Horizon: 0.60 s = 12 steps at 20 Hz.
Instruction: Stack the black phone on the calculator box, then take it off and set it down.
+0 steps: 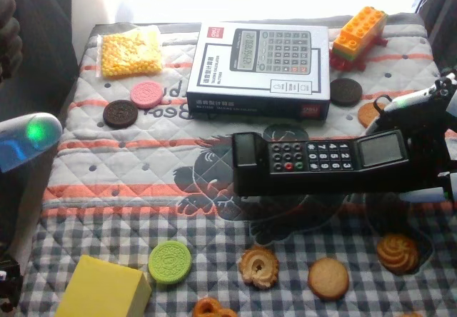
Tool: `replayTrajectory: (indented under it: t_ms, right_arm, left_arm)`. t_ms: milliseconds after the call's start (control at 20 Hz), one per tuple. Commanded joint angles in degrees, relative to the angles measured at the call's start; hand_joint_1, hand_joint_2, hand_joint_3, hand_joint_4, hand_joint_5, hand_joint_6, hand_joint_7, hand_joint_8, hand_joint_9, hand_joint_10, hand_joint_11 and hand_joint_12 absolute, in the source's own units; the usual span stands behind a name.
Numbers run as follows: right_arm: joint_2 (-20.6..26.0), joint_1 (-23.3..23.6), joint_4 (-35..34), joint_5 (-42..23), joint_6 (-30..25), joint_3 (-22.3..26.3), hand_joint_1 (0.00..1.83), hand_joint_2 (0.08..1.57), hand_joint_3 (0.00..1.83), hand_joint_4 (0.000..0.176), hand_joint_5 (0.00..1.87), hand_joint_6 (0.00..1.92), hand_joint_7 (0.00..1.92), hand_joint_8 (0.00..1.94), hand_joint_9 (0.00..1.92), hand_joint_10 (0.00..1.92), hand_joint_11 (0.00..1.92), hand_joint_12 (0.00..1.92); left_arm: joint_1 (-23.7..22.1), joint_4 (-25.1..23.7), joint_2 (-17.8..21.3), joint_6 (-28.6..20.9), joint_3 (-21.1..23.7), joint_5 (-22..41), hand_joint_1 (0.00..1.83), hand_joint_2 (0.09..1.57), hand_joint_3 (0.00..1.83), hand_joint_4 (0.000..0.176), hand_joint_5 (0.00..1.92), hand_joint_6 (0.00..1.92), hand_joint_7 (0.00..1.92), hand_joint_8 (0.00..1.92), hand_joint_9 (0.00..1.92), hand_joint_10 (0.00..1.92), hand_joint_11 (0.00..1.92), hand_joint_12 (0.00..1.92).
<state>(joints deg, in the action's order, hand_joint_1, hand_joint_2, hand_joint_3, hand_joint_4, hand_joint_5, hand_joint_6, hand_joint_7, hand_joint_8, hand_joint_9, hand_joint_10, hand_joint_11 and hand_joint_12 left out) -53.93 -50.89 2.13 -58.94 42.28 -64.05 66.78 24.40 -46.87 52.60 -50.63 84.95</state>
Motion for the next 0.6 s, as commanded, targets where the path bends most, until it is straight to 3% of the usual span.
replayTrajectory:
  t_ms: [0, 50, 100, 250, 300, 350, 400, 450, 500, 550]
  right_arm:
    - [-0.1, 0.7, -1.7, -6.4, -0.4, -0.4, 1.29, 1.05, 0.00, 0.000, 1.09, 0.58, 1.23, 0.75, 1.49, 0.05, 1.04, 1.07]
    - [-0.4, 0.7, -1.7, -5.0, -0.4, -1.0, 1.28, 1.05, 0.00, 0.000, 1.03, 0.73, 1.24, 0.71, 1.46, 0.03, 1.02, 1.01]
    - [-0.6, 0.7, -1.7, -4.3, -0.4, -1.2, 1.27, 1.07, 0.00, 0.000, 0.95, 0.89, 1.23, 0.69, 1.38, 0.01, 0.95, 0.86]
    - [-0.8, 0.7, -1.5, -2.8, -0.4, -1.6, 1.25, 1.12, 0.00, 0.000, 0.83, 1.10, 1.13, 0.83, 1.26, 0.00, 0.98, 0.63]
    - [-0.8, 0.7, -1.4, -2.6, -0.4, -1.6, 1.08, 1.14, 0.00, 0.000, 0.75, 0.42, 1.00, 0.33, 1.16, 0.00, 0.89, 0.60]
    - [-0.8, 0.7, -1.3, -2.7, -0.5, -1.5, 1.03, 1.12, 0.00, 0.000, 0.69, 0.12, 0.94, 0.10, 1.07, 0.00, 0.82, 0.54]
    - [-0.8, 0.7, -1.2, -2.8, -0.6, -1.3, 0.92, 1.08, 0.00, 0.000, 0.55, 0.02, 0.80, 0.02, 0.90, 0.00, 0.71, 0.36]
    - [-0.7, 0.7, -1.1, -2.9, -0.7, -1.3, 0.79, 1.05, 0.00, 0.037, 0.37, 0.00, 0.57, 0.00, 0.64, 0.00, 0.53, 0.25]
    - [-0.6, 0.7, -1.0, -3.6, -0.9, -1.0, 0.71, 1.01, 0.00, 0.090, 0.22, 0.00, 0.40, 0.00, 0.43, 0.00, 0.35, 0.16]
    - [-0.5, 0.7, -1.0, -4.3, -1.2, -0.9, 0.69, 1.00, 0.00, 0.117, 0.15, 0.00, 0.31, 0.00, 0.32, 0.00, 0.25, 0.11]
  left_arm:
    - [0.0, -0.4, 0.3, -0.8, -0.1, 7.3, 0.90, 0.89, 0.01, 0.100, 0.00, 0.00, 0.00, 0.00, 0.00, 0.00, 0.00, 0.00]
    - [0.0, -0.3, 0.3, -0.9, -0.1, 7.3, 0.89, 0.89, 0.01, 0.116, 0.00, 0.00, 0.00, 0.00, 0.00, 0.00, 0.00, 0.00]
    - [0.0, -0.3, 0.3, -0.9, -0.1, 7.3, 0.89, 0.89, 0.01, 0.112, 0.00, 0.00, 0.00, 0.00, 0.00, 0.00, 0.00, 0.00]
    - [0.0, 0.0, 0.2, -1.0, -0.1, 7.3, 0.90, 0.90, 0.01, 0.107, 0.01, 0.00, 0.00, 0.00, 0.00, 0.00, 0.00, 0.00]
    - [0.0, 0.0, 0.2, -1.0, -0.1, 7.3, 0.90, 0.89, 0.01, 0.112, 0.01, 0.00, 0.00, 0.00, 0.00, 0.00, 0.00, 0.00]
    - [0.1, 0.1, 0.2, -1.1, -0.1, 7.3, 0.90, 0.90, 0.01, 0.112, 0.01, 0.00, 0.00, 0.00, 0.00, 0.00, 0.00, 0.00]
    - [0.2, 0.1, 0.2, -1.2, -0.1, 7.4, 0.87, 0.89, 0.01, 0.117, 0.01, 0.00, 0.00, 0.00, 0.00, 0.00, 0.00, 0.00]
    - [0.3, 0.1, 0.2, -1.3, -0.1, 7.4, 0.88, 0.89, 0.01, 0.117, 0.01, 0.00, 0.00, 0.00, 0.00, 0.00, 0.00, 0.00]
    - [0.4, 0.2, 0.2, -1.4, -0.1, 7.5, 0.87, 0.90, 0.01, 0.106, 0.01, 0.00, 0.00, 0.00, 0.00, 0.00, 0.00, 0.00]
    - [0.4, 0.2, 0.2, -1.5, -0.1, 7.6, 0.86, 0.89, 0.00, 0.092, 0.01, 0.00, 0.00, 0.00, 0.00, 0.00, 0.00, 0.00]
